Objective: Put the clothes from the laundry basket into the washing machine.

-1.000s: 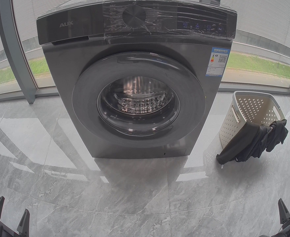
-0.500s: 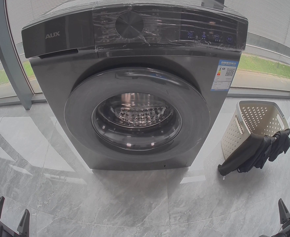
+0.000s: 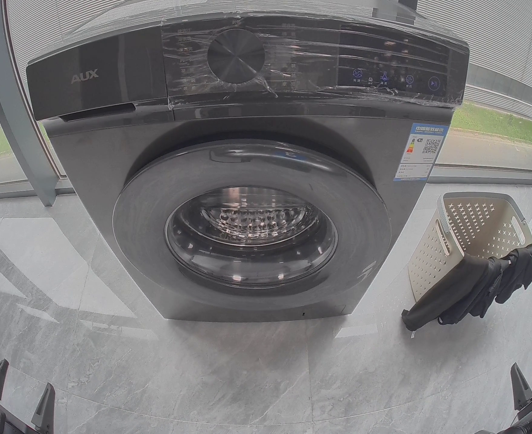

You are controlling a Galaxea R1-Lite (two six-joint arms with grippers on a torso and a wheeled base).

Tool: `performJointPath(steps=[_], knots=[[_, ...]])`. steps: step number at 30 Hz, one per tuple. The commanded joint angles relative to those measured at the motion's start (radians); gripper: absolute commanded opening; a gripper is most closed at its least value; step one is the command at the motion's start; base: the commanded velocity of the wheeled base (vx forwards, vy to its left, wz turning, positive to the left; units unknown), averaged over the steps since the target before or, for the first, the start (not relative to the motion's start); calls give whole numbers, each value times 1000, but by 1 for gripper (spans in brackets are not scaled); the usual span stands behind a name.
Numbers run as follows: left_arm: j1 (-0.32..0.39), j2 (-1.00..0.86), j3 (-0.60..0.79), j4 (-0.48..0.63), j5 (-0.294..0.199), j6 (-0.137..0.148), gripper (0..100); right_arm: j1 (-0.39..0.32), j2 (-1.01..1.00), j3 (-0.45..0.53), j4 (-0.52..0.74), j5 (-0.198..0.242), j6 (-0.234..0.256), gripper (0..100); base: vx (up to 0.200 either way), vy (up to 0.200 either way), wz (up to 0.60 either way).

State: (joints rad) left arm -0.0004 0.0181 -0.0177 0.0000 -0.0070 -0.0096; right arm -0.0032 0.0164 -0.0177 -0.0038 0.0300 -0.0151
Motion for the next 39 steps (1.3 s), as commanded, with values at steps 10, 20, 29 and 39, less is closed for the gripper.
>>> performJointPath(steps=[10, 20, 29, 39], knots=[[-1, -18, 18, 0, 1, -1, 100, 0, -1, 18, -1, 1, 0, 100, 0, -200, 0], [0, -18, 18, 0, 1, -1, 100, 0, -1, 18, -1, 1, 0, 100, 0, -200, 0], [0, -18, 18, 0, -1, 0, 100, 0, -1, 18, -1, 1, 0, 100, 0, -89, 0], [0, -17, 18, 0, 1, -6, 100, 0, -1, 18, -1, 1, 0, 100, 120, 0, 0]])
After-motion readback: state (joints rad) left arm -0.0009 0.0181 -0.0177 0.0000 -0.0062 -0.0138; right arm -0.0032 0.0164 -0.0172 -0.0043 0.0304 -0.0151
